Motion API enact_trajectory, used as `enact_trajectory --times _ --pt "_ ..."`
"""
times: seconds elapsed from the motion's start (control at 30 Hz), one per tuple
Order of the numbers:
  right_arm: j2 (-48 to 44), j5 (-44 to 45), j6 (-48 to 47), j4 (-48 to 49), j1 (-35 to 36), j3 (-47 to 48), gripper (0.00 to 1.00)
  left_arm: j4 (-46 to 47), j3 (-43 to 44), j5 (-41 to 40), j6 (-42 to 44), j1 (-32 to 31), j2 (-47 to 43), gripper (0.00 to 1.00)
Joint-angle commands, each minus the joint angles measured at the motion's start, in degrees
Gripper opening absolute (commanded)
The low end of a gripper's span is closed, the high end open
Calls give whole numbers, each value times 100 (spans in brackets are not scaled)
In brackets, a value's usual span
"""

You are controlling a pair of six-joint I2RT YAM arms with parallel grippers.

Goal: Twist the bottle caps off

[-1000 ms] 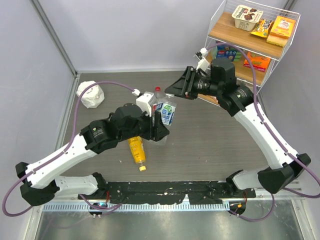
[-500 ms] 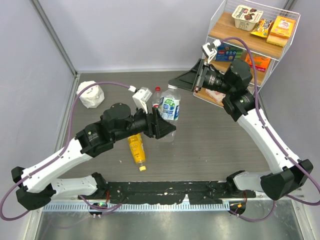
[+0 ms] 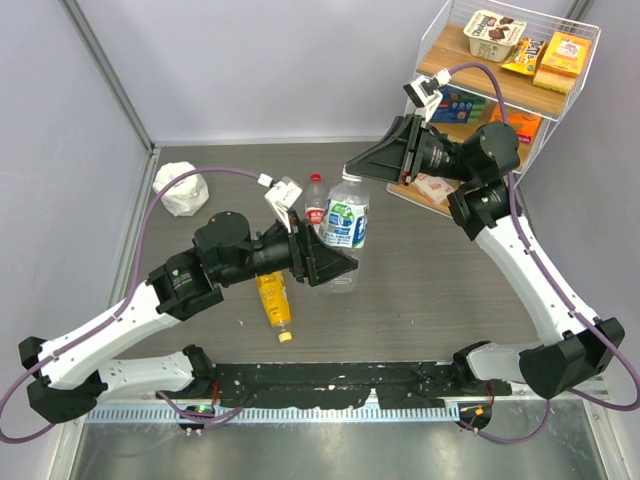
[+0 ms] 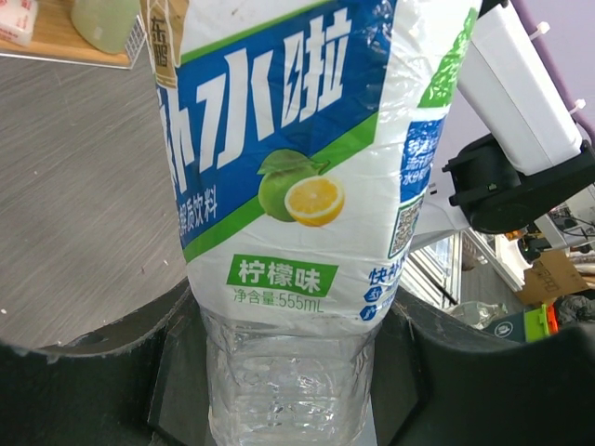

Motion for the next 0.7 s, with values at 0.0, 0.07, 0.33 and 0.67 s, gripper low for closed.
enact_trajectory --times 0.0,0.07,0.33,0.67 --pt "-118 -5 5 -71 -122 397 20 -352 -163 68 -89 -2 135 2" --pt "-153 92 -4 -132 -228 379 45 -405 -163 59 -71 -2 126 2" --pt "-154 706 -583 -1603 -492 704 99 -554 -224 -11 -27 -2 100 2" --pt "461 2262 -2313 -5400 -536 2213 99 -1793 144 -934 148 -2 301 1"
